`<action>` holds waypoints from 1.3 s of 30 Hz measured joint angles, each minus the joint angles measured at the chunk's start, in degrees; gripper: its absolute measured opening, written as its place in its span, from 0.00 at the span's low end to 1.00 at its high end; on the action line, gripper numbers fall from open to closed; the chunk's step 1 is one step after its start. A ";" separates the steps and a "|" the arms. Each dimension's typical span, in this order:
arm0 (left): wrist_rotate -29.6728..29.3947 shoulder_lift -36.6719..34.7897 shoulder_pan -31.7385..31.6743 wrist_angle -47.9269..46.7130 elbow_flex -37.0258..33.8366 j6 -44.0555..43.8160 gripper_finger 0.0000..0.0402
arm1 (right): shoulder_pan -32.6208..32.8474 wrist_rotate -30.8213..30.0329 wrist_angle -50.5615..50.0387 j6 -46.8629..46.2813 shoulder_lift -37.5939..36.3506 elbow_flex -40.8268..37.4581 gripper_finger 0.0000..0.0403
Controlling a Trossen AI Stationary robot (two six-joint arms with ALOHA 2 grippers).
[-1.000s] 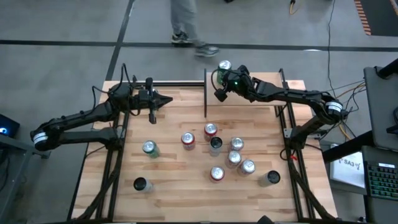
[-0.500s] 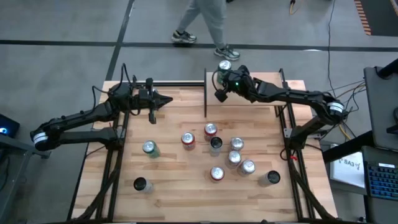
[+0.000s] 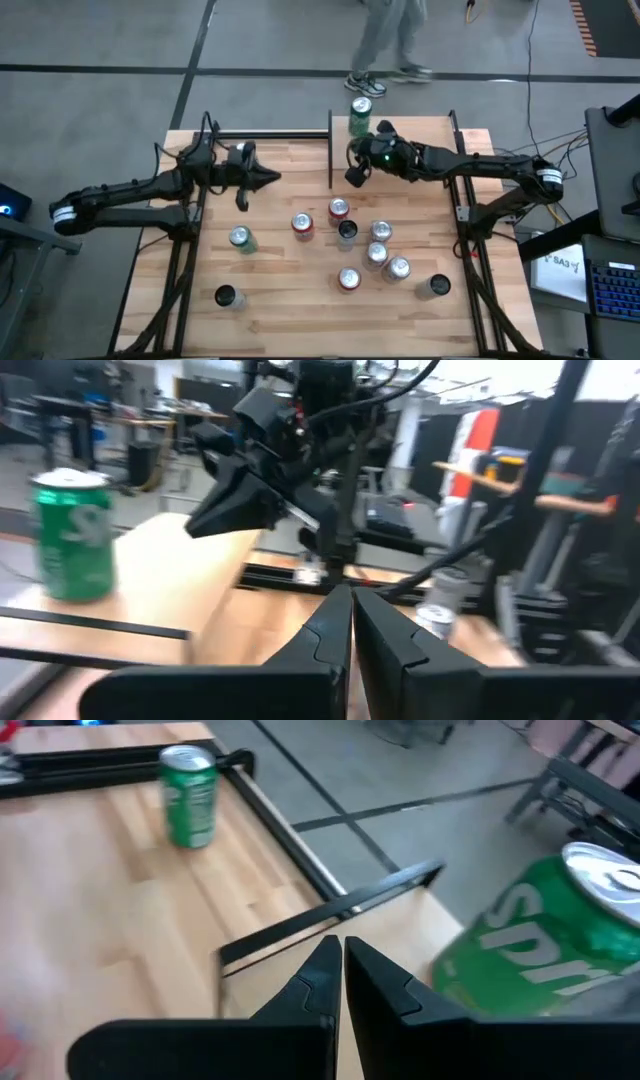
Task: Place canned beverage on shelf
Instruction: Put the bottom green soda can on the shelf
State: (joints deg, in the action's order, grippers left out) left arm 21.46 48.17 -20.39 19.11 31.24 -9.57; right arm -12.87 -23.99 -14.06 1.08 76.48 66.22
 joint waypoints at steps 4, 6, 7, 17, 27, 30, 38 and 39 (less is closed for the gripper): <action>-1.43 -0.25 4.43 0.29 0.04 -3.39 0.00 | 3.09 0.00 -0.87 0.22 0.02 0.02 0.02; -2.14 -0.23 6.51 0.34 0.21 -4.07 0.00 | 4.53 0.02 -1.06 0.79 0.16 0.02 0.02; -3.21 -0.24 7.70 0.49 0.23 -4.34 0.00 | 5.22 0.02 -1.24 1.35 0.25 0.02 0.02; -16.30 -0.03 17.36 1.40 0.15 -4.52 0.00 | 5.94 -0.86 -2.41 6.04 0.38 -0.67 0.02; -16.53 6.83 19.48 6.47 0.18 -3.20 0.00 | -0.51 -1.55 7.31 8.97 0.44 -7.37 0.02; -16.50 9.37 19.48 8.30 1.05 -3.02 0.00 | -2.74 -1.54 7.41 8.59 0.37 -7.75 0.02; -16.49 11.30 19.48 8.36 1.90 -0.39 0.00 | -8.17 -1.22 7.53 7.88 0.29 -7.89 0.02; -16.49 11.18 19.48 8.32 1.90 0.41 0.00 | -8.62 -1.03 7.51 7.85 0.27 -7.89 0.02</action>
State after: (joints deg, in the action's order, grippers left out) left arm 4.97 59.35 -0.91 27.43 33.15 -9.16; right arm -21.48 -25.02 -6.55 8.93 76.75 58.33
